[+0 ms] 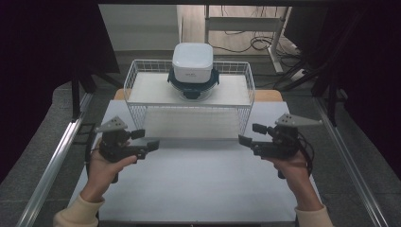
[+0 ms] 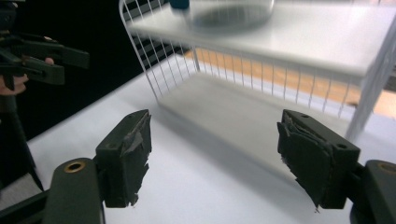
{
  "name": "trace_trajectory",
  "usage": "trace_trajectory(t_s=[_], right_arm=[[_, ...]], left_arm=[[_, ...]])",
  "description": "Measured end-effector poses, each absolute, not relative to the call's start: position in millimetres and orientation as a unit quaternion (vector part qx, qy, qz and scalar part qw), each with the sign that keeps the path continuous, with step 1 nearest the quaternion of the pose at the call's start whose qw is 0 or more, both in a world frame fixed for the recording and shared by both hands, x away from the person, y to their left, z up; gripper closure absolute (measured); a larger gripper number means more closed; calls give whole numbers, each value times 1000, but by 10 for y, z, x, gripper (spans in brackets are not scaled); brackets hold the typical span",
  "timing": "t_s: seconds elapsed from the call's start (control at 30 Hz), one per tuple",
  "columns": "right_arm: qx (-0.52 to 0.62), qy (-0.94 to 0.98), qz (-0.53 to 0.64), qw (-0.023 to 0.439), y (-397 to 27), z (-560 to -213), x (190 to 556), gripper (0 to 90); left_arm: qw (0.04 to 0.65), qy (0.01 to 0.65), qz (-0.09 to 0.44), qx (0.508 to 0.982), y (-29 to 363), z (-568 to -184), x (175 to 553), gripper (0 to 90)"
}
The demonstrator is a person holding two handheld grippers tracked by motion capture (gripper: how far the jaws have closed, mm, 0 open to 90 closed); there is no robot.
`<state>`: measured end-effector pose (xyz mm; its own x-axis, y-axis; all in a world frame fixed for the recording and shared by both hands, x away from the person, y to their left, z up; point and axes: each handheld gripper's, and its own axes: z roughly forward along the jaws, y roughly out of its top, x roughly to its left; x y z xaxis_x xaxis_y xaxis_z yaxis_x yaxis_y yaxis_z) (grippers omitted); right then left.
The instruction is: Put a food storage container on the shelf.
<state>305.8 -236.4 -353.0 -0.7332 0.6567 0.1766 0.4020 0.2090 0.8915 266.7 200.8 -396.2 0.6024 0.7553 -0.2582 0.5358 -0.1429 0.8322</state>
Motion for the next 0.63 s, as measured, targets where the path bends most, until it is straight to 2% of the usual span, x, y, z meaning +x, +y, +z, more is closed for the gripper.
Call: trace_trajectory(t_s=[0.13, 0.33, 0.63], right_arm=[[352, 775, 512, 114, -2384, -3795, 2978, 245], [370, 794, 473, 96, -2359, -4187, 2959, 232], [373, 791, 473, 106, -2383, -4215, 2924, 228]], left_arm=[[481, 446, 98, 749, 2040, -4229, 2610, 254], [468, 459, 87, 750, 2054, -4409, 2618, 249], [462, 462, 78, 753, 2032, -4486, 2618, 233]])
